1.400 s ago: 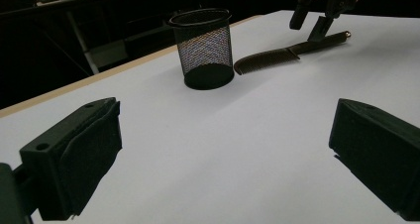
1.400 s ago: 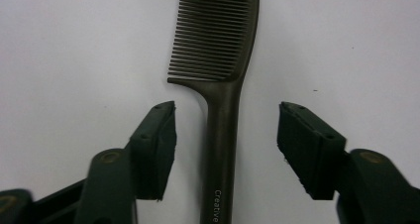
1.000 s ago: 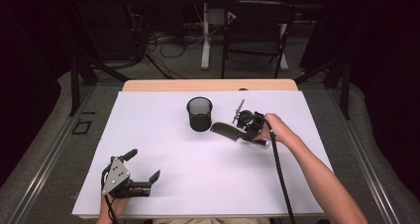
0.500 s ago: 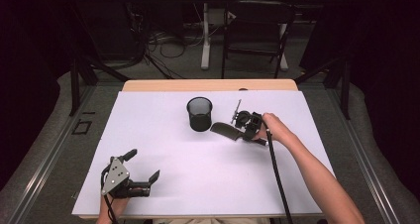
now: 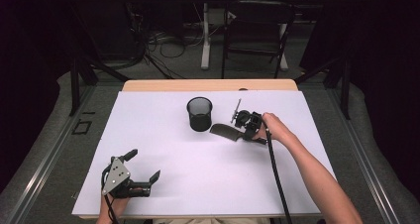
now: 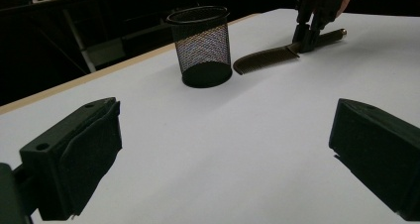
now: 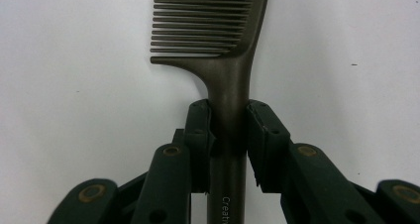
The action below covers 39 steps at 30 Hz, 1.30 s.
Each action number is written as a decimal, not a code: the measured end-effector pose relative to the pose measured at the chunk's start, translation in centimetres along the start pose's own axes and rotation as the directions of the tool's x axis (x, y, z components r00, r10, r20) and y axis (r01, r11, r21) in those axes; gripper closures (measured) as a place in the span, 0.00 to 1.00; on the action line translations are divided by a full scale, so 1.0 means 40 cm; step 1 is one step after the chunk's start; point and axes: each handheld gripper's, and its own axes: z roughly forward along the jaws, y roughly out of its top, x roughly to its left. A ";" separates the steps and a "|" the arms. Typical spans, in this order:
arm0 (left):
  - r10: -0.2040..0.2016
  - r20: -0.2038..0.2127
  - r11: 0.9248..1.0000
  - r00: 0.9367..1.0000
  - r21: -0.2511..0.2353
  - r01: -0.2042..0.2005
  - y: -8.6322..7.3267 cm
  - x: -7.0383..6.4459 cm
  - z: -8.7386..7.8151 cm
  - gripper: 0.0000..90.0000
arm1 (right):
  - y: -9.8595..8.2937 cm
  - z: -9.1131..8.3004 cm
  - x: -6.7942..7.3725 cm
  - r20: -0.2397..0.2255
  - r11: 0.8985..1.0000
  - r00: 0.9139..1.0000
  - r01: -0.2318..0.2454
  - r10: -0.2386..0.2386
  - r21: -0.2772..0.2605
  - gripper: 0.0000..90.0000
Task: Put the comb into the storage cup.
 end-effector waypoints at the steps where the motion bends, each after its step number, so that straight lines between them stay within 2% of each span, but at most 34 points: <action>1: -0.001 -0.001 1.000 1.000 -0.001 0.001 0.000 0.000 -0.001 0.00 | 0.000 0.000 0.000 0.000 1.000 1.000 0.000 0.000 0.000 0.81; 6: -0.001 -0.001 1.000 1.000 -0.002 0.001 0.000 0.001 -0.001 0.00 | -0.001 -0.004 -0.002 0.011 1.000 1.000 0.000 0.000 0.015 0.81; 8: 0.001 -0.001 1.000 1.000 -0.001 -0.001 0.000 0.000 -0.001 0.00 | -0.005 -0.001 -0.003 0.009 1.000 1.000 -0.007 0.007 -0.006 0.81; 9: 0.002 0.000 1.000 1.000 -0.002 -0.002 0.001 0.000 -0.001 0.00 | -0.005 -0.002 -0.005 0.017 1.000 1.000 0.004 -0.004 0.001 0.81; 11: 0.003 -0.002 1.000 1.000 -0.003 -0.003 0.001 0.000 -0.002 0.00 | -0.009 -0.004 -0.004 0.013 1.000 1.000 -0.009 0.009 -0.004 0.81; 12: 0.002 -0.001 1.000 1.000 -0.005 -0.002 0.001 0.001 -0.002 0.00 | -0.010 -0.009 -0.006 0.013 1.000 1.000 0.000 -0.001 0.010 0.81; 14: 0.001 -0.002 1.000 1.000 -0.004 -0.001 0.001 0.001 -0.002 0.00 | -0.014 -0.013 -0.003 0.017 1.000 1.000 -0.012 0.012 0.000 0.81; 21: 0.000 0.003 1.000 1.000 -0.002 0.000 0.000 0.001 0.002 0.00 | -0.021 -0.027 0.009 0.012 1.000 1.000 -0.005 0.006 -0.029 0.81; 25: 0.000 0.001 1.000 1.000 -0.004 0.000 0.000 0.001 -0.001 0.00 | -0.024 -0.038 0.011 0.013 1.000 1.000 -0.009 0.010 -0.022 0.81; 27: -0.002 0.000 1.000 1.000 -0.005 0.002 0.000 0.002 -0.001 0.00 | -0.027 -0.043 0.012 0.015 0.999 1.000 -0.009 0.009 -0.041 0.81; 28: -0.002 -0.001 1.000 1.000 -0.004 0.002 0.000 0.002 -0.001 0.00 | -0.029 -0.048 0.012 0.013 0.999 1.000 -0.012 0.012 -0.033 0.81; 29: 0.000 -0.001 1.000 1.000 -0.004 0.000 0.000 0.002 -0.001 0.00 | -0.032 -0.049 0.011 0.017 0.998 1.000 -0.011 0.012 -0.054 0.81; 31: -0.002 0.000 1.000 1.000 -0.004 0.002 0.000 0.001 0.000 0.00 | -0.036 -0.058 0.010 0.017 0.999 1.000 -0.014 0.015 -0.047 0.81; 36: -0.001 -0.002 1.000 1.000 -0.003 0.001 0.000 0.000 0.000 0.00 | -0.053 -0.072 0.008 0.018 0.997 0.999 -0.033 0.034 -0.068 0.81; 39: -0.003 -0.002 1.000 1.000 -0.003 0.003 0.000 0.001 0.000 0.00 | -0.063 -0.078 0.006 0.016 0.994 0.999 -0.049 0.051 -0.102 0.81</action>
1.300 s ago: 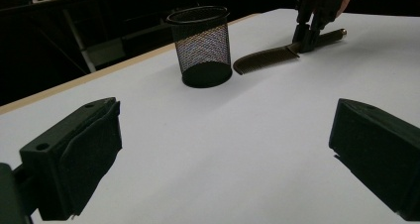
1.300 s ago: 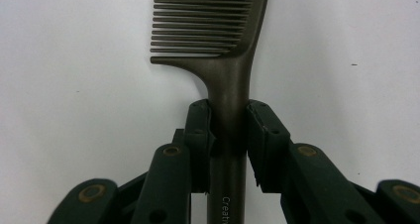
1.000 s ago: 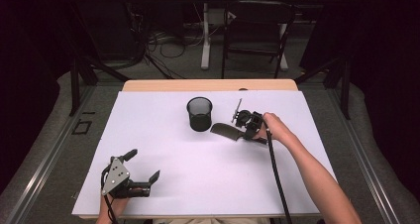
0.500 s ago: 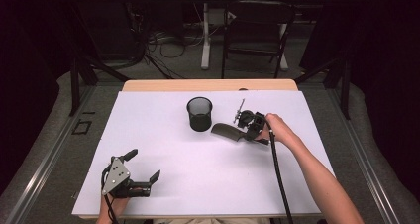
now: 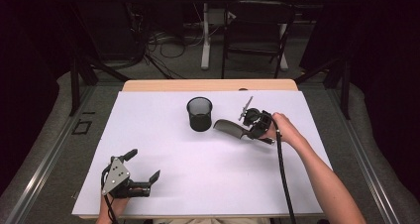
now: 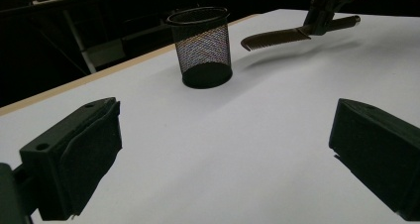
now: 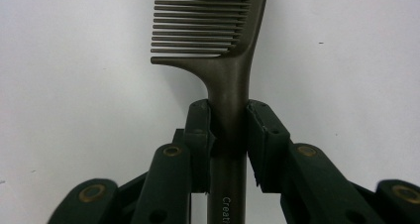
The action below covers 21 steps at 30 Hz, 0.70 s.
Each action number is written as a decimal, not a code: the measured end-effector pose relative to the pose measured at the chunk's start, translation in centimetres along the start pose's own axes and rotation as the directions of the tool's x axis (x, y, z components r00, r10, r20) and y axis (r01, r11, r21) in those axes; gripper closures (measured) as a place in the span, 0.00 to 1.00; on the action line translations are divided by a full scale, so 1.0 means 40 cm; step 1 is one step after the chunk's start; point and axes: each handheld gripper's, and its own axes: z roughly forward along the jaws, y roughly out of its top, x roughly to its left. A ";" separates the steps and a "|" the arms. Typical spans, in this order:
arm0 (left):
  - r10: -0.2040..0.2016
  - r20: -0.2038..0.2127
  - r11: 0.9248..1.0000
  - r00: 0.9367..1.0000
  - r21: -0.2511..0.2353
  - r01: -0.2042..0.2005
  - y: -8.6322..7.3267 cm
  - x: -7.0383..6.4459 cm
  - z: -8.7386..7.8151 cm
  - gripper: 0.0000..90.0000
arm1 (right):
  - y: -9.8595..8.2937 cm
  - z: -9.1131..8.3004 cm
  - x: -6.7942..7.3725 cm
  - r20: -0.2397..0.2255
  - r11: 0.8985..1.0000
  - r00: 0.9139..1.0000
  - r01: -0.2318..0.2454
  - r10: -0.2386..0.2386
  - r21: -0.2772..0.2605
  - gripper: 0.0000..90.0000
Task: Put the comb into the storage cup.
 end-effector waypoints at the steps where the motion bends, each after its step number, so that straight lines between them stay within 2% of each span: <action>1: 0.000 0.000 1.000 1.000 0.000 0.000 0.000 0.000 0.000 0.00 | -0.003 -0.003 -0.003 0.006 1.000 1.000 0.011 -0.011 -0.008 0.81; 11: 0.004 -0.001 1.000 1.000 -0.001 -0.004 0.001 -0.001 -0.001 0.00 | -0.033 -0.042 -0.005 0.003 0.994 0.999 -0.038 0.039 -0.100 0.81; 16: 0.003 -0.003 1.000 1.000 -0.003 -0.003 0.001 -0.001 -0.002 0.00 | -0.047 -0.058 -0.008 -0.001 0.985 0.999 -0.050 0.050 -0.163 0.81; 21: 0.001 -0.003 1.000 1.000 -0.002 -0.001 0.001 -0.002 -0.002 0.00 | -0.053 -0.072 0.003 -0.008 0.977 0.998 -0.061 0.060 -0.205 0.81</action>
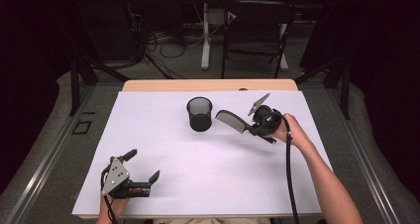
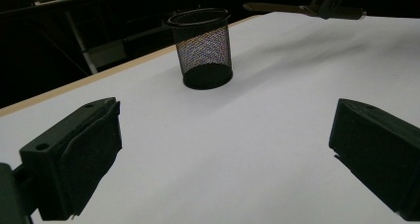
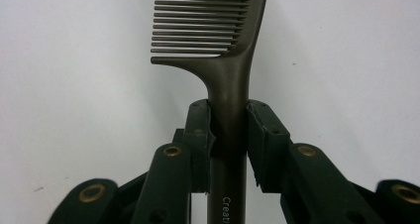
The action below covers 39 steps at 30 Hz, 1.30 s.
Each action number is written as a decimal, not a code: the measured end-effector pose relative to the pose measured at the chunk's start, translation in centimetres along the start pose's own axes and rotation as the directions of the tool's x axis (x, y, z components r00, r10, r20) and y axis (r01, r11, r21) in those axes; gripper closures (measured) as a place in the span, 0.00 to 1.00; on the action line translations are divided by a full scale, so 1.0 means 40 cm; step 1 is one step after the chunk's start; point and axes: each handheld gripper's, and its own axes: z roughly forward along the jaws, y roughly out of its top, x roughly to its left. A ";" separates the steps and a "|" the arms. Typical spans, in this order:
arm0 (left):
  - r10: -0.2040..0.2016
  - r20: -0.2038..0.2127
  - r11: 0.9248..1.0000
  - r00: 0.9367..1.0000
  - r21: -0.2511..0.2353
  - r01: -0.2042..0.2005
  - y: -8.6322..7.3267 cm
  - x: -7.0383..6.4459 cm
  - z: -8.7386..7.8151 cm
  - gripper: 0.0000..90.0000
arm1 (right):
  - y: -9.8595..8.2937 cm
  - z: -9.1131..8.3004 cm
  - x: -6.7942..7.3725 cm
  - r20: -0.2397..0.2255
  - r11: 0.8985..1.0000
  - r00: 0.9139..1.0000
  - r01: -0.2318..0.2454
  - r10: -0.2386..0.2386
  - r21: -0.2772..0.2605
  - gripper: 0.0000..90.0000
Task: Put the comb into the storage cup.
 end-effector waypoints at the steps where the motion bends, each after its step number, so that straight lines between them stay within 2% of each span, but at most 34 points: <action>1: 0.000 0.000 1.000 1.000 0.001 0.000 0.000 0.000 0.001 0.00 | -0.001 -0.001 0.002 0.003 1.000 1.000 0.001 -0.001 -0.019 0.81; 12: 0.000 0.000 1.000 1.000 0.001 0.000 0.000 -0.001 0.000 0.00 | -0.017 -0.012 -0.003 0.005 0.992 0.999 -0.031 0.032 -0.122 0.81; 19: 0.000 0.000 1.000 1.000 0.004 0.000 -0.001 0.000 0.002 0.00 | -0.030 -0.017 -0.006 0.013 0.985 0.998 -0.057 0.060 -0.164 0.81; 25: 0.004 0.002 1.000 1.000 0.006 -0.004 0.000 -0.002 0.002 0.00 | -0.039 -0.014 -0.008 0.005 0.972 0.995 -0.097 0.101 -0.213 0.81; 28: 0.005 0.003 1.000 1.000 0.005 -0.005 0.000 -0.001 0.003 0.00 | -0.041 -0.013 -0.009 0.007 0.969 0.995 -0.099 0.104 -0.227 0.81; 39: -0.002 0.003 1.000 1.000 0.013 0.002 -0.003 0.001 0.006 0.00 | -0.049 -0.015 -0.012 0.028 0.947 0.991 -0.119 0.133 -0.300 0.81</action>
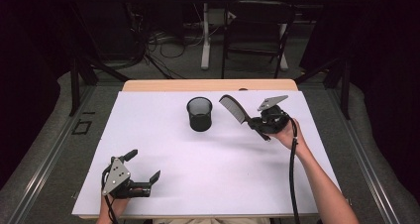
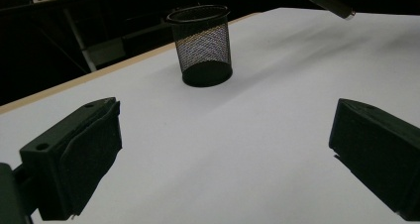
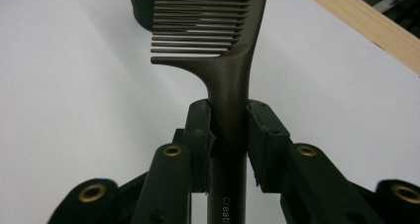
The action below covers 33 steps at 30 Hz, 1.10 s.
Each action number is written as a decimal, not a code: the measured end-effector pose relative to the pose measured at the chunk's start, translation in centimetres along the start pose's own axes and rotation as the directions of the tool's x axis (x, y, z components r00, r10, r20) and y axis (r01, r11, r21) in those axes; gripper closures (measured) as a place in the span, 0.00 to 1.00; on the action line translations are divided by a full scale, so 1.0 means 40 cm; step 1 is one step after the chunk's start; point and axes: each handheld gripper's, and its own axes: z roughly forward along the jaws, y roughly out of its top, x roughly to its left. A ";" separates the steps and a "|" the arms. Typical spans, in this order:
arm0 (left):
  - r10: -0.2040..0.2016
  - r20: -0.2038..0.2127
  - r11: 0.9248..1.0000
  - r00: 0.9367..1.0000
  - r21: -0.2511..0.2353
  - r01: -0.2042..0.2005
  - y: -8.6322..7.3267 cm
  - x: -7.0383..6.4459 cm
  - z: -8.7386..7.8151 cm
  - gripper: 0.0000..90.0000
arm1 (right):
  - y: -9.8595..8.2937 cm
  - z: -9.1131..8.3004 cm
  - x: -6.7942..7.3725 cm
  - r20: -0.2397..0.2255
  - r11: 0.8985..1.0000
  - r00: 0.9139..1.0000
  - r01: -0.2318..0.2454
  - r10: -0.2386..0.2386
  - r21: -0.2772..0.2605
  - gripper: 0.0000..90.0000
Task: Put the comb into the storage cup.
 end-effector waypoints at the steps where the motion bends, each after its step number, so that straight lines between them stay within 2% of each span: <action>1: 0.005 0.003 1.000 1.000 0.001 -0.005 0.001 0.000 0.001 0.00 | 0.000 -0.001 0.000 0.002 1.000 1.000 -0.001 0.001 -0.007 0.81; 10: 0.004 -0.006 1.000 1.000 -0.004 -0.004 0.002 -0.001 -0.004 0.00 | 0.000 -0.002 0.004 0.030 0.996 0.999 -0.026 0.029 -0.082 0.81; 12: 0.012 -0.004 1.000 1.000 -0.003 -0.012 0.002 -0.003 -0.002 0.00 | 0.002 -0.001 0.006 0.040 0.995 0.999 -0.019 0.023 -0.096 0.81; 33: 0.007 -0.001 1.000 1.000 -0.002 -0.007 0.002 -0.003 0.000 0.00 | 0.024 -0.007 0.015 0.062 0.982 0.997 -0.031 0.043 -0.188 0.81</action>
